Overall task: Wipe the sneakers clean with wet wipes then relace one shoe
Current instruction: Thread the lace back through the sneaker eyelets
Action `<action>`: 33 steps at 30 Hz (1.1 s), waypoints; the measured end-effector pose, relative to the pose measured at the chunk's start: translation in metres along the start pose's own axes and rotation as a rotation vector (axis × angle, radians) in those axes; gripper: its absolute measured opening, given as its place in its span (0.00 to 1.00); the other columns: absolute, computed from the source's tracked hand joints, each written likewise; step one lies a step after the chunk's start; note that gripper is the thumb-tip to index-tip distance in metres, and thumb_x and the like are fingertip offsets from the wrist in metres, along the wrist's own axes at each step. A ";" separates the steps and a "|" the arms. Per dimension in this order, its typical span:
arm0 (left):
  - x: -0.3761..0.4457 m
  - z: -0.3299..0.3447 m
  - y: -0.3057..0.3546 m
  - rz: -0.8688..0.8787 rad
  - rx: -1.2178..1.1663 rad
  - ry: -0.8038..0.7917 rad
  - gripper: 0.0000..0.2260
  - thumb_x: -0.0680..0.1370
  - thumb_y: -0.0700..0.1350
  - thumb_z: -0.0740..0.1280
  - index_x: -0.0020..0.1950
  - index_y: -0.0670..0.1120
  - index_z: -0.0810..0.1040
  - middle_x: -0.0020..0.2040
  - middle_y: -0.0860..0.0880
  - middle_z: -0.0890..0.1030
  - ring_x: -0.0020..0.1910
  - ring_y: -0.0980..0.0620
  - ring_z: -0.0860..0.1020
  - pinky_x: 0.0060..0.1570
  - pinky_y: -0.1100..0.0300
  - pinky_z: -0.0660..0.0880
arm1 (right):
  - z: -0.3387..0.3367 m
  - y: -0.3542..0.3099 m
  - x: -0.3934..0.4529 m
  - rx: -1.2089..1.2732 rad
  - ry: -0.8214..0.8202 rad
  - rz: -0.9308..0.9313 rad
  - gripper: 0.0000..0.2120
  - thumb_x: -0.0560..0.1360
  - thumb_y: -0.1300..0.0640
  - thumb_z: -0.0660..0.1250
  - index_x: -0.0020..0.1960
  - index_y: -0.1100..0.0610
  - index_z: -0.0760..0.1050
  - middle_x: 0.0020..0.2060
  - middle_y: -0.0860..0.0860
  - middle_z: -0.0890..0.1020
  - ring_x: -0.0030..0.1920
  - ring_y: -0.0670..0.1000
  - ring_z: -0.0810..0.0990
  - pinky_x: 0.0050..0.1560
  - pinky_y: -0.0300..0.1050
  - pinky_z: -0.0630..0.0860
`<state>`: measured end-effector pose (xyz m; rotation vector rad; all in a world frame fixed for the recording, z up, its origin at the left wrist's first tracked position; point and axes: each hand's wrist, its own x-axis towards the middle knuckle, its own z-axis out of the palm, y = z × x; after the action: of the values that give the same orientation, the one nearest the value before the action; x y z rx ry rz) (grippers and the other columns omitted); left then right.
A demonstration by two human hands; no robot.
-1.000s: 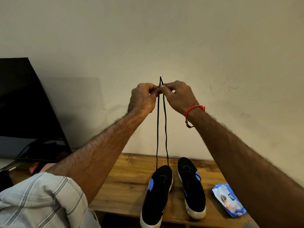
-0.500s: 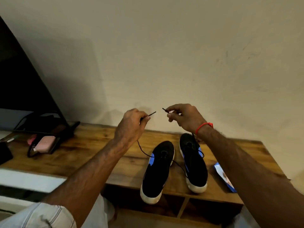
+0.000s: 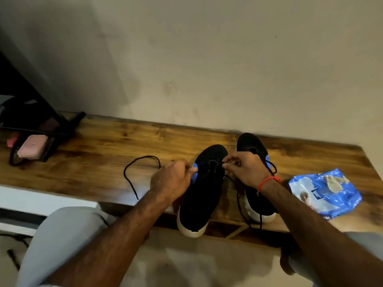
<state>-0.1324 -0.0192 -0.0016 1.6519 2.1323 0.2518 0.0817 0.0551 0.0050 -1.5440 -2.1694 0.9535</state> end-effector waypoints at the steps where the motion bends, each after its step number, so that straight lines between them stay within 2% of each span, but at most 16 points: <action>1: 0.003 0.002 0.003 0.015 -0.039 -0.023 0.18 0.79 0.66 0.61 0.53 0.55 0.80 0.49 0.54 0.82 0.49 0.51 0.81 0.47 0.52 0.80 | 0.002 0.000 0.003 0.003 -0.003 -0.010 0.01 0.77 0.56 0.71 0.48 0.51 0.82 0.35 0.45 0.84 0.37 0.39 0.83 0.44 0.36 0.80; 2: 0.005 0.005 0.006 0.028 -0.067 -0.051 0.19 0.77 0.69 0.63 0.50 0.55 0.79 0.47 0.56 0.81 0.47 0.53 0.80 0.46 0.52 0.80 | 0.005 -0.001 0.006 0.002 -0.006 -0.027 0.01 0.77 0.56 0.71 0.47 0.51 0.82 0.35 0.45 0.84 0.37 0.38 0.82 0.41 0.33 0.78; 4: 0.004 0.011 0.009 0.068 -0.061 -0.044 0.19 0.74 0.71 0.65 0.50 0.56 0.76 0.50 0.56 0.77 0.46 0.55 0.78 0.45 0.53 0.80 | 0.007 -0.004 0.009 0.003 -0.002 -0.059 0.02 0.77 0.55 0.71 0.47 0.49 0.82 0.36 0.43 0.83 0.38 0.38 0.81 0.38 0.27 0.74; 6: 0.003 0.013 0.011 0.123 -0.004 0.026 0.20 0.74 0.69 0.67 0.54 0.55 0.72 0.54 0.55 0.71 0.47 0.55 0.74 0.43 0.55 0.76 | 0.011 -0.003 0.011 0.012 0.004 -0.069 0.02 0.77 0.54 0.71 0.47 0.49 0.82 0.38 0.41 0.83 0.40 0.36 0.79 0.39 0.25 0.72; 8: 0.007 0.016 0.011 0.151 0.018 0.061 0.19 0.75 0.67 0.68 0.54 0.55 0.71 0.53 0.55 0.71 0.45 0.55 0.72 0.42 0.56 0.74 | 0.016 -0.002 0.009 0.052 0.000 -0.074 0.02 0.76 0.55 0.72 0.47 0.49 0.83 0.41 0.40 0.82 0.42 0.34 0.79 0.41 0.25 0.71; 12: 0.014 0.022 0.007 0.102 -0.079 -0.021 0.13 0.79 0.63 0.65 0.50 0.54 0.78 0.44 0.53 0.79 0.43 0.54 0.79 0.43 0.54 0.79 | 0.029 -0.002 0.003 0.067 -0.041 -0.153 0.03 0.77 0.56 0.71 0.49 0.50 0.82 0.42 0.38 0.82 0.44 0.32 0.78 0.43 0.25 0.70; 16: 0.018 0.021 0.005 0.046 -0.130 -0.067 0.15 0.83 0.55 0.62 0.41 0.49 0.79 0.35 0.50 0.77 0.38 0.50 0.78 0.33 0.59 0.70 | 0.033 0.000 0.002 -0.019 -0.062 -0.186 0.03 0.79 0.56 0.68 0.50 0.51 0.81 0.39 0.37 0.79 0.42 0.32 0.76 0.40 0.24 0.68; 18: 0.019 0.019 0.003 -0.048 -0.274 -0.109 0.17 0.84 0.52 0.63 0.37 0.48 0.75 0.32 0.50 0.74 0.34 0.51 0.77 0.29 0.61 0.71 | 0.034 0.000 0.005 -0.036 -0.056 -0.169 0.04 0.78 0.55 0.68 0.50 0.52 0.82 0.41 0.40 0.82 0.43 0.36 0.78 0.42 0.27 0.70; 19: 0.018 0.018 0.002 -0.102 -0.375 -0.134 0.16 0.84 0.51 0.63 0.38 0.48 0.76 0.33 0.48 0.75 0.33 0.51 0.77 0.29 0.60 0.75 | 0.035 0.000 0.007 -0.043 -0.054 -0.150 0.04 0.78 0.54 0.69 0.49 0.51 0.82 0.41 0.41 0.82 0.44 0.39 0.79 0.44 0.33 0.74; 21: 0.016 0.016 0.002 -0.191 -0.531 -0.186 0.15 0.84 0.52 0.62 0.46 0.44 0.80 0.38 0.41 0.79 0.36 0.50 0.79 0.34 0.53 0.81 | 0.038 -0.001 0.010 -0.068 -0.047 -0.105 0.04 0.76 0.50 0.69 0.46 0.48 0.81 0.41 0.42 0.83 0.45 0.42 0.80 0.46 0.45 0.80; 23: 0.014 0.015 0.001 -0.244 -0.625 -0.219 0.17 0.84 0.53 0.62 0.52 0.41 0.82 0.49 0.36 0.83 0.42 0.44 0.82 0.43 0.47 0.82 | 0.039 -0.004 0.011 -0.105 -0.041 -0.077 0.06 0.74 0.45 0.67 0.43 0.47 0.79 0.39 0.42 0.82 0.45 0.43 0.80 0.46 0.51 0.81; 25: 0.014 0.016 0.000 -0.277 -0.694 -0.233 0.17 0.84 0.53 0.63 0.53 0.40 0.81 0.50 0.36 0.84 0.43 0.43 0.82 0.45 0.46 0.82 | 0.040 -0.009 0.010 -0.161 -0.044 -0.061 0.08 0.74 0.42 0.65 0.43 0.46 0.77 0.39 0.41 0.82 0.45 0.43 0.79 0.45 0.52 0.81; 29: 0.014 0.015 0.001 -0.300 -0.747 -0.241 0.14 0.84 0.52 0.64 0.48 0.44 0.82 0.43 0.45 0.81 0.39 0.50 0.79 0.34 0.58 0.76 | 0.042 -0.019 0.003 -0.313 -0.024 -0.087 0.07 0.76 0.44 0.65 0.44 0.47 0.75 0.40 0.43 0.80 0.45 0.46 0.78 0.42 0.49 0.79; 33: 0.012 0.015 0.004 -0.297 -0.752 -0.255 0.13 0.84 0.52 0.64 0.49 0.45 0.83 0.51 0.41 0.85 0.44 0.49 0.82 0.30 0.59 0.77 | 0.050 -0.022 -0.001 -0.413 0.036 -0.131 0.07 0.75 0.47 0.63 0.43 0.49 0.72 0.40 0.45 0.78 0.47 0.51 0.76 0.44 0.50 0.74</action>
<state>-0.1245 -0.0081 -0.0161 0.8746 1.7424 0.6198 0.0363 0.0327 -0.0168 -1.5440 -2.5179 0.4499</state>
